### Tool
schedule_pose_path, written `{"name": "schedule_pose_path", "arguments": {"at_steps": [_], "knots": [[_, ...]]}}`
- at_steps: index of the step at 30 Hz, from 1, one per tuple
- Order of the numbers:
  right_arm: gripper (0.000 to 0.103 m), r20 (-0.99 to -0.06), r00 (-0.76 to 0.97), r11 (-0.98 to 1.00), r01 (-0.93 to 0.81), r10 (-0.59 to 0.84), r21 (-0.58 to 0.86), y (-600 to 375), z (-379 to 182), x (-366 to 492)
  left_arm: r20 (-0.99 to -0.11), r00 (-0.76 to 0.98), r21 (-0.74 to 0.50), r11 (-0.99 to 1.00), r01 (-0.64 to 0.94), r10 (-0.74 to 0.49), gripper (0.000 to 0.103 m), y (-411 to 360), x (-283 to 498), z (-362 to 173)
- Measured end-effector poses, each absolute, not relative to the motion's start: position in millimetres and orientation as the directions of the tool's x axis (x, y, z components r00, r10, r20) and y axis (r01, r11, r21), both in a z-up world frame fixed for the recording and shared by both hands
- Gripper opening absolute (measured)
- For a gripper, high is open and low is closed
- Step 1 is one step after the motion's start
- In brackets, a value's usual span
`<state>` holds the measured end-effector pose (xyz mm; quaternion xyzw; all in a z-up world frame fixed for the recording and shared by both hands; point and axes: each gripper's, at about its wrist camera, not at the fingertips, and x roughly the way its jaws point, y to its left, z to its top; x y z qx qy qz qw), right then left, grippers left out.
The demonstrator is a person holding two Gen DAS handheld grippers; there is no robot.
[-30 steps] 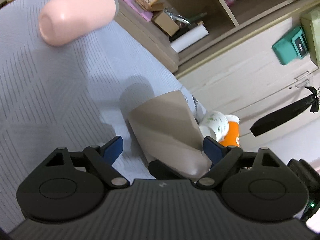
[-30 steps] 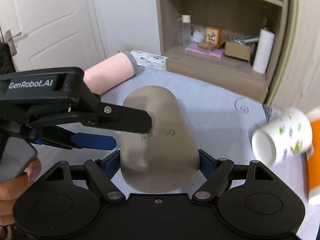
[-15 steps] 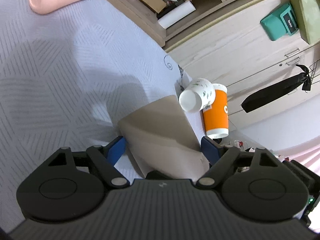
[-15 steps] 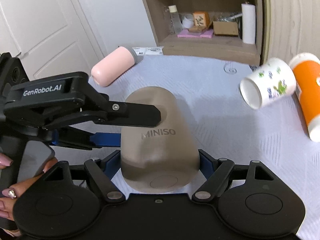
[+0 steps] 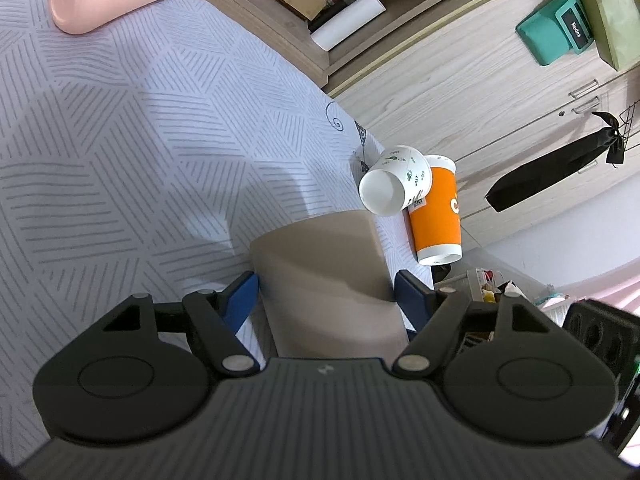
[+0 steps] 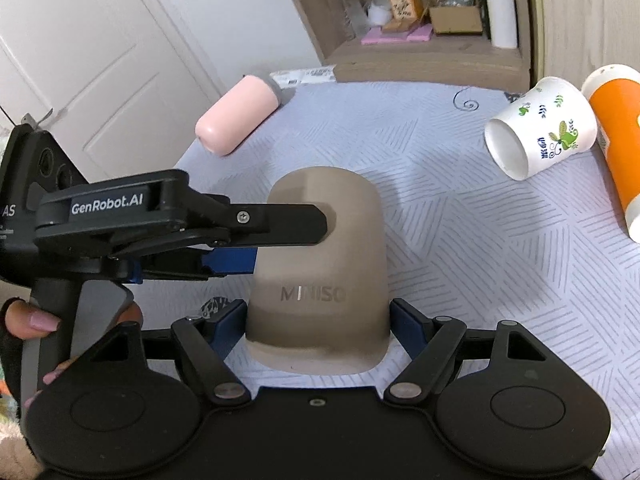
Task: Flip cup upright
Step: 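Close the right gripper around the beige tumbler's base end, then rotate the right gripper to stand the beige tumbler upright, opening up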
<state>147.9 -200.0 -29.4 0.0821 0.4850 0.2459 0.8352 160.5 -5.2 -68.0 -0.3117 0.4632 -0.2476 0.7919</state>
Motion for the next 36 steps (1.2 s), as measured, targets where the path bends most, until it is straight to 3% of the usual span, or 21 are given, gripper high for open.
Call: {"name": "schedule_pose_path", "arguments": {"at_steps": [11, 14, 16, 36], "knots": [[0.082, -0.807, 0.343, 0.854, -0.394, 0.481, 0.341, -190, -19, 172, -0.578, 0.419, -0.740, 0.666, 0.093, -0.700, 0.086, -6, 171, -77], [0.082, -0.808, 0.335, 0.850, -0.396, 0.485, 0.346, -190, -20, 174, -0.571, 0.424, -0.742, 0.663, 0.101, -0.703, 0.083, -6, 171, -78], [0.082, -0.802, 0.337, 0.847, -0.399, 0.492, 0.352, -193, -21, 170, -0.563, 0.440, -0.713, 0.680, 0.168, -0.699, 0.079, -9, 166, -72], [0.081, -0.633, 0.506, 0.794, -0.516, 0.585, 0.322, -215, -24, 108, -0.571, 0.532, -0.385, 0.776, 0.499, -0.626, 0.079, -42, 115, -27]]}}
